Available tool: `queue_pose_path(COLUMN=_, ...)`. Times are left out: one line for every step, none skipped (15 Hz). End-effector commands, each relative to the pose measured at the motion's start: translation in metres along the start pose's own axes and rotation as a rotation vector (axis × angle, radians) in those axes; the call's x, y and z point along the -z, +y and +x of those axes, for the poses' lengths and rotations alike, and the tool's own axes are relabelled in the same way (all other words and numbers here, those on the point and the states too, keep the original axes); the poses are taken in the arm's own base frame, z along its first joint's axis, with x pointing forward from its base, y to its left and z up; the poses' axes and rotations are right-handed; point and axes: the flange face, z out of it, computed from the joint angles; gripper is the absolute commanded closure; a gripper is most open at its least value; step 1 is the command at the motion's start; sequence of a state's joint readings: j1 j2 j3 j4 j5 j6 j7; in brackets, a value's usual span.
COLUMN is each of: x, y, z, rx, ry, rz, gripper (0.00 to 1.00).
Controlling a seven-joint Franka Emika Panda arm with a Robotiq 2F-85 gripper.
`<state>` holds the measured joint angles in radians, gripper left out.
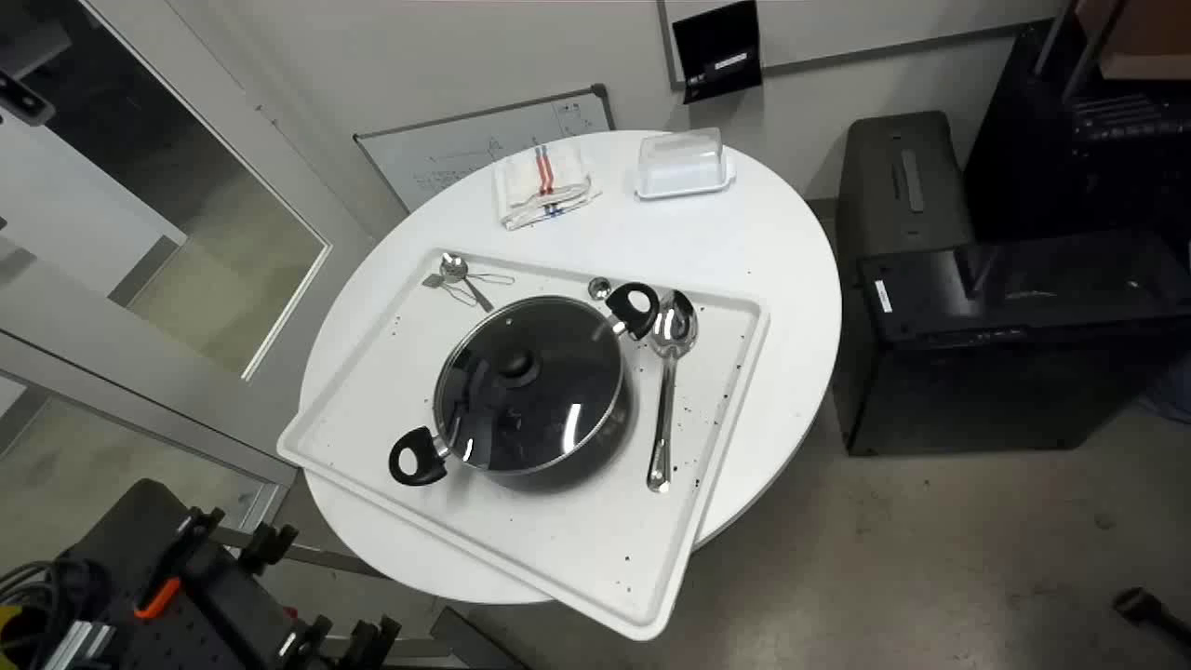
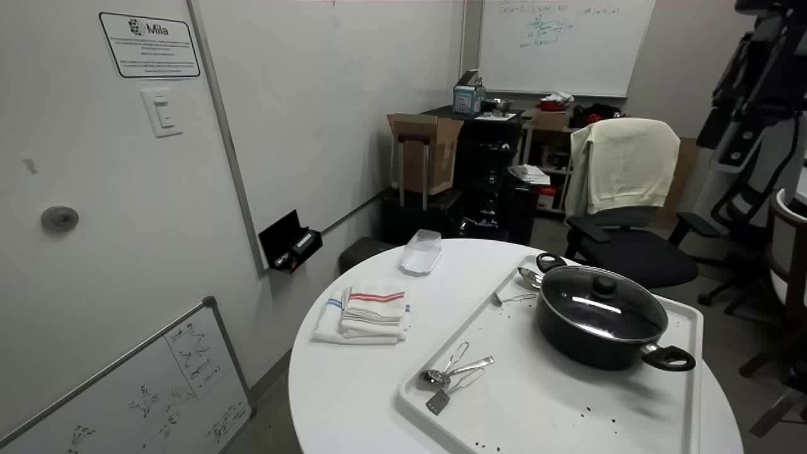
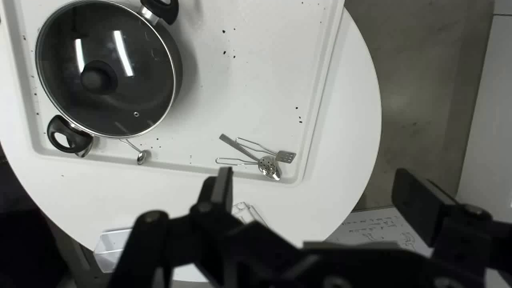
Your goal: Place the pot's lid onto the table
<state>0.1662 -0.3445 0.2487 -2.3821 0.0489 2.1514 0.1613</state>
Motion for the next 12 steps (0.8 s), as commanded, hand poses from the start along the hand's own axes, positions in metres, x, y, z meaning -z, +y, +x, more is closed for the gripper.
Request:
queue_pose_path(x=0.001, y=0.0, z=0.0, rx=0.0, ry=-0.001, rz=0.0, gripper=0.0)
queue_pose_path(x=0.001, y=0.0, z=0.0, rx=0.0, ry=-0.001, rz=0.0, gripper=0.0)
queue_pose_path(x=0.001, y=0.0, z=0.0, rx=0.001, ry=-0.001, rz=0.0, gripper=0.0)
queue_pose_path(x=0.001, y=0.0, z=0.0, rx=0.001, ry=-0.001, rz=0.0, gripper=0.0)
queue_pose_path(x=0.001, y=0.0, z=0.0, rx=0.001, ry=-0.001, rz=0.0, gripper=0.0)
queue_pose_path(x=0.001, y=0.0, z=0.0, rx=0.001, ry=-0.001, rz=0.0, gripper=0.0)
queue_pose_path(x=-0.001, y=0.001, z=0.001, rx=-0.005, ry=-0.003, rz=0.0, gripper=0.0)
queue_pose_path(x=-0.005, y=0.004, z=0.004, rx=-0.013, ry=-0.011, rz=-0.003, gripper=0.0)
queue_pose_path(x=-0.008, y=0.006, z=0.006, rx=-0.021, ry=-0.012, rz=-0.006, gripper=0.0)
queue_pose_path(x=-0.015, y=0.013, z=0.008, rx=-0.031, ry=-0.027, rz=-0.005, gripper=0.0)
queue_pose_path(x=-0.021, y=0.018, z=0.011, rx=-0.046, ry=-0.029, rz=-0.01, gripper=0.0)
queue_pose_path(x=-0.029, y=0.026, z=0.014, rx=-0.061, ry=-0.041, rz=-0.01, gripper=0.0)
